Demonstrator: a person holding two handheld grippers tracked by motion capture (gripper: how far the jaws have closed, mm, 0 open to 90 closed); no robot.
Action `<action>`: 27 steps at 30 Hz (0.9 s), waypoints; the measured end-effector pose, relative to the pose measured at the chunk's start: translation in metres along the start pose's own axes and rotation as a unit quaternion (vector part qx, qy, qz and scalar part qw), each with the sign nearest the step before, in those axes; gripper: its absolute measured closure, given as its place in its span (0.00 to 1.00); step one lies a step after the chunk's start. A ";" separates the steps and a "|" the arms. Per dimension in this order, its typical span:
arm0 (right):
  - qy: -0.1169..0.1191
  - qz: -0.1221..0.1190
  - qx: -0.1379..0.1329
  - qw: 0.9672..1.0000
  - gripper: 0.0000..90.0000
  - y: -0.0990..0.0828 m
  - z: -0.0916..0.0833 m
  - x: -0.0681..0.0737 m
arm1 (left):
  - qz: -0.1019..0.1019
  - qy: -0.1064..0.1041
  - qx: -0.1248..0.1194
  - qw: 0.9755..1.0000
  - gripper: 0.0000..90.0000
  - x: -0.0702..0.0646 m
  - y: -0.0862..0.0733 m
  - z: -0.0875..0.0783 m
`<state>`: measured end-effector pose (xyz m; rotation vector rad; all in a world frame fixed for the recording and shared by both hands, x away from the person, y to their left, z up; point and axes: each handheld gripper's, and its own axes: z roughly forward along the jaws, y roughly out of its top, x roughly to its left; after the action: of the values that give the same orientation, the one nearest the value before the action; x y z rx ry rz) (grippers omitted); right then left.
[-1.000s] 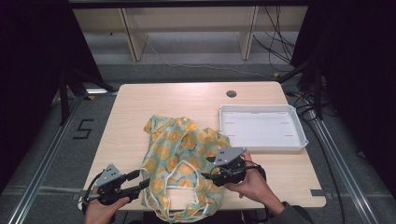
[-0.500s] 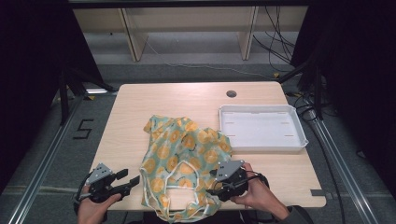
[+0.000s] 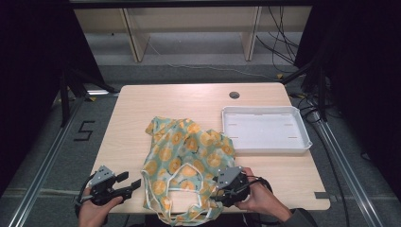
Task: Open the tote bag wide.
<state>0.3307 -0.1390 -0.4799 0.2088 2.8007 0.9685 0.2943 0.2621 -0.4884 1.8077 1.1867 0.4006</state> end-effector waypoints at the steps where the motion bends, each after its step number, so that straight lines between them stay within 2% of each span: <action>1: 0.000 -0.006 0.005 1.000 0.52 0.000 0.000 0.000 | 0.000 -0.002 0.001 1.000 0.40 0.000 0.000 0.000; 3: 0.000 -0.020 0.006 1.000 0.62 0.000 0.003 0.001 | 0.005 0.000 0.003 1.000 0.40 -0.001 0.000 0.000; 4: -0.002 -0.025 0.008 1.000 0.72 0.000 0.003 0.001 | 0.007 0.000 0.004 1.000 0.40 -0.001 0.000 0.001; 5: -0.001 -0.032 0.013 0.999 0.86 0.000 0.004 0.000 | 0.003 -0.002 0.003 1.000 0.40 -0.001 0.000 0.001; 6: -0.001 -0.032 0.013 0.999 0.86 0.000 0.004 0.000 | 0.004 -0.002 0.006 1.000 0.40 -0.001 0.000 0.001; 7: -0.003 -0.035 0.016 0.999 0.97 0.000 0.004 0.000 | 0.004 0.002 0.005 1.000 0.40 -0.001 0.000 0.001; 10: -0.007 -0.045 0.016 0.999 1.00 0.001 0.004 -0.001 | 0.006 0.000 0.002 1.000 0.40 -0.002 0.000 0.001; 11: -0.007 -0.036 0.013 0.999 1.00 0.002 0.003 -0.001 | 0.009 0.000 0.003 1.000 0.40 -0.001 0.001 0.001; 12: -0.015 -0.024 0.000 1.000 1.00 0.005 0.000 -0.003 | 0.004 -0.002 -0.002 1.000 0.40 -0.003 0.002 -0.001; 13: -0.015 -0.024 0.000 1.000 1.00 0.005 0.000 -0.003 | 0.004 -0.002 -0.002 1.000 0.40 -0.003 0.002 -0.001; 14: -0.017 -0.016 -0.021 1.000 1.00 0.009 -0.005 -0.007 | 0.007 -0.001 -0.010 1.000 0.39 -0.004 0.004 -0.004; 16: -0.022 -0.015 -0.031 0.999 1.00 0.011 -0.008 -0.010 | 0.012 -0.005 -0.025 1.000 0.39 -0.009 0.009 -0.010; 17: -0.026 -0.002 -0.046 0.999 1.00 0.014 -0.012 -0.015 | 0.010 -0.006 -0.032 0.999 0.38 -0.013 0.012 -0.014; 18: -0.037 0.013 -0.066 0.997 1.00 0.019 -0.019 -0.024 | 0.027 -0.021 -0.042 0.999 0.36 -0.021 0.017 -0.020; 19: -0.043 0.022 -0.075 0.996 1.00 0.021 -0.022 -0.029 | 0.036 -0.032 -0.044 0.998 0.35 -0.027 0.019 -0.022; 20: -0.043 0.022 -0.075 0.996 1.00 0.021 -0.022 -0.029 | 0.036 -0.032 -0.044 0.998 0.35 -0.027 0.019 -0.022; 21: -0.048 0.019 -0.082 0.995 1.00 0.024 -0.024 -0.036 | 0.046 -0.044 -0.042 0.997 0.35 -0.035 0.021 -0.024; 22: -0.054 0.036 -0.091 0.994 1.00 0.028 -0.026 -0.041 | 0.055 -0.059 -0.039 0.996 0.34 -0.042 0.021 -0.023; 23: -0.055 0.033 -0.097 0.993 1.00 0.031 -0.027 -0.045 | 0.069 -0.072 -0.030 0.995 0.33 -0.049 0.021 -0.022; 24: -0.061 0.046 -0.103 0.992 1.00 0.037 -0.029 -0.050 | 0.071 -0.078 -0.026 0.994 0.32 -0.054 0.019 -0.019; 25: -0.061 0.046 -0.103 0.992 1.00 0.037 -0.029 -0.050 | 0.079 -0.084 -0.018 0.993 0.32 -0.058 0.018 -0.017; 27: -0.060 0.050 -0.111 0.991 1.00 0.042 -0.030 -0.053 | 0.107 -0.093 0.001 0.990 0.30 -0.067 0.016 -0.010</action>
<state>0.3795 -0.1341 -0.4238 0.3677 2.5703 1.2377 0.2639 0.2079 -0.4568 1.9358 0.8689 0.3449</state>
